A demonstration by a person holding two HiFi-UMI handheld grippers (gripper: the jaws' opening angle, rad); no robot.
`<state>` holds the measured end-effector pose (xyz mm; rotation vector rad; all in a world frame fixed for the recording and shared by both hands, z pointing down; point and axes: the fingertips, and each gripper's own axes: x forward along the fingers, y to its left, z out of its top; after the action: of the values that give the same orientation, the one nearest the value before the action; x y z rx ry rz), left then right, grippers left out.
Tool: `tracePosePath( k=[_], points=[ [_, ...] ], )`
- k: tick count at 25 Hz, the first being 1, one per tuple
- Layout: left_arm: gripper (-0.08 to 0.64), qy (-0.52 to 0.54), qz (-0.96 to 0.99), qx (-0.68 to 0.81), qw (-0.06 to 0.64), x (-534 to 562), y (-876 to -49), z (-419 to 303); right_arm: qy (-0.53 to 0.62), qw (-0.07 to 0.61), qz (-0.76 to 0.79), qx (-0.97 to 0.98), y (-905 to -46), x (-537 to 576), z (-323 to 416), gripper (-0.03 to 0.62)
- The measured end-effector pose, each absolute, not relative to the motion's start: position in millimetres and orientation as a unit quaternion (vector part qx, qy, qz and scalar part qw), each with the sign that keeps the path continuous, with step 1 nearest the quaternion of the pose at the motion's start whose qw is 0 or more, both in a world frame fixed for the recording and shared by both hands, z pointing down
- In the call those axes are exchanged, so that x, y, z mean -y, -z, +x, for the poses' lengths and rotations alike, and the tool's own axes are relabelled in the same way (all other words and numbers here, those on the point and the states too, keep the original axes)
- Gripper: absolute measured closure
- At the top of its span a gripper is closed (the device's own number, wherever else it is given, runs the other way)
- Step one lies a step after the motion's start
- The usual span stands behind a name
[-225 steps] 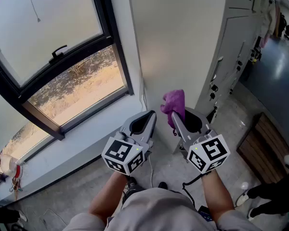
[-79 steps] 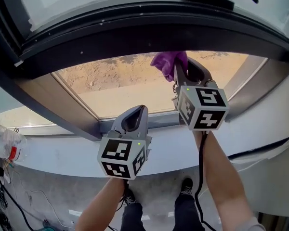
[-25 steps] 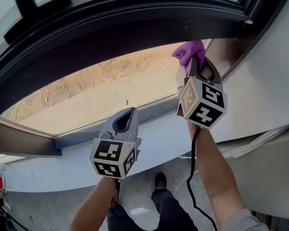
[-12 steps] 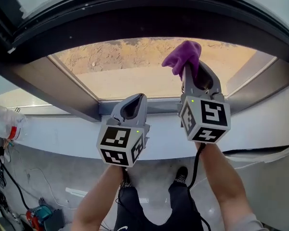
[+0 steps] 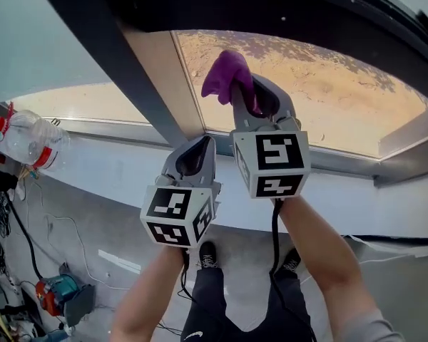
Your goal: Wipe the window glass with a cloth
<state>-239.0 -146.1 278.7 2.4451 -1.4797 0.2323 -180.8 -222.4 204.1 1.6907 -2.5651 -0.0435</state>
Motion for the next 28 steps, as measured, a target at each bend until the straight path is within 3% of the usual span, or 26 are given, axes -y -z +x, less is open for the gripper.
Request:
tracePosePath(
  k=[11, 28],
  points=[
    [0.56, -0.093, 0.839, 0.513, 0.154, 144.9, -305.3, -306.8, 0.016, 0.081, 0.533, 0.842, -241.9, 266.2, -259.2, 0.505],
    [0.56, -0.103, 0.85, 0.493, 0.153, 162.0, -317.0, -277.9, -0.008, 0.083, 0.552, 0.83, -252.5, 283.4, -241.4, 0.505]
  ],
)
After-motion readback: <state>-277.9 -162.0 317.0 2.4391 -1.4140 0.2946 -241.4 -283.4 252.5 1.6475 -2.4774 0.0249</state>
